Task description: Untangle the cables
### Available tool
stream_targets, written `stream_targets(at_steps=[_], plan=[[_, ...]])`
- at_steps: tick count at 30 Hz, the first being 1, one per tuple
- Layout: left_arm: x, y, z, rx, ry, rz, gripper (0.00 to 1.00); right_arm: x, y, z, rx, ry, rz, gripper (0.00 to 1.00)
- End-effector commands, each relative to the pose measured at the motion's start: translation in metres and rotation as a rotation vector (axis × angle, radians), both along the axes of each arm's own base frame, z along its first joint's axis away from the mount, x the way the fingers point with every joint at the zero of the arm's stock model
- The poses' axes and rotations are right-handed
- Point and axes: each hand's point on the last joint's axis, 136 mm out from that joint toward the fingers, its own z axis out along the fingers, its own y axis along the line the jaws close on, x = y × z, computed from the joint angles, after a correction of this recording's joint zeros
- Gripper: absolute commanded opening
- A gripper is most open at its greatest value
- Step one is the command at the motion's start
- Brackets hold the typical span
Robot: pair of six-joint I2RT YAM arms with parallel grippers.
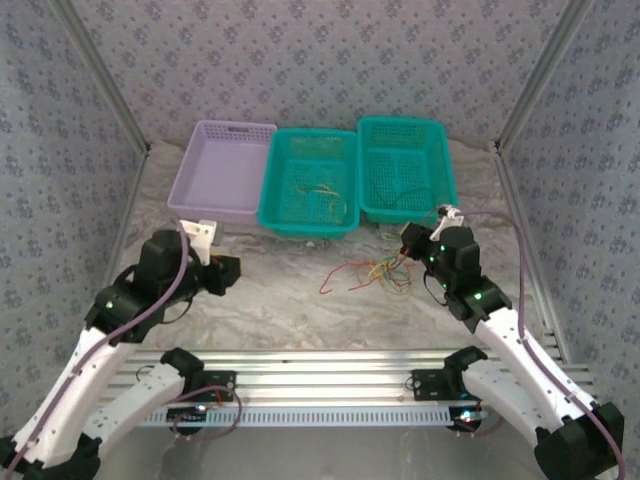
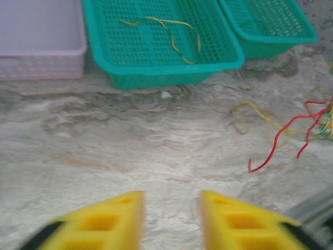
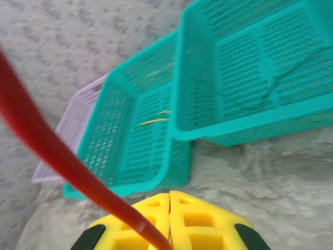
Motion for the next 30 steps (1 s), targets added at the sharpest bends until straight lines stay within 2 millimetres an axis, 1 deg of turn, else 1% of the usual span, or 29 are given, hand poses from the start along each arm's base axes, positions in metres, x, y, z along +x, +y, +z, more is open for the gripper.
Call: stream_targets(at_steps=[1, 2, 5, 7, 9, 13, 15, 19, 24, 27, 30], plan=[[0.0, -0.037, 0.011, -0.169, 0.023, -0.108, 0.64, -0.015, 0.036, 0.022, 0.02, -0.108, 0.227, 0.0], [0.001, -0.047, 0.013, -0.208, 0.026, -0.138, 0.7, -0.018, 0.043, 0.025, 0.027, -0.125, 0.271, 0.0], [-0.002, -0.072, 0.007, -0.222, 0.053, -0.209, 0.76, -0.024, 0.058, 0.037, 0.029, -0.17, 0.339, 0.0], [-0.005, -0.088, 0.0, -0.194, 0.063, -0.248, 0.8, -0.029, 0.068, 0.044, 0.013, -0.202, 0.381, 0.0], [-0.009, -0.104, -0.008, -0.173, 0.079, -0.289, 0.83, -0.032, 0.076, 0.048, -0.027, -0.22, 0.399, 0.0], [-0.016, -0.131, -0.015, -0.166, 0.086, -0.354, 0.88, -0.043, 0.096, 0.056, -0.025, -0.265, 0.484, 0.0], [-0.016, -0.137, -0.018, -0.153, 0.081, -0.358, 0.9, -0.049, 0.104, 0.062, -0.003, -0.293, 0.528, 0.0], [-0.007, -0.14, -0.019, -0.157, 0.059, -0.325, 0.95, -0.066, 0.121, 0.07, 0.05, -0.315, 0.656, 0.0], [-0.001, -0.155, -0.021, -0.204, 0.078, -0.312, 1.0, -0.077, 0.132, 0.073, 0.078, -0.324, 0.723, 0.0], [0.002, -0.162, -0.015, -0.279, 0.073, -0.303, 1.0, -0.08, 0.138, 0.071, 0.091, -0.319, 0.748, 0.0], [-0.002, -0.167, -0.006, -0.361, 0.071, -0.316, 1.0, -0.08, 0.139, 0.069, 0.118, -0.313, 0.746, 0.0]])
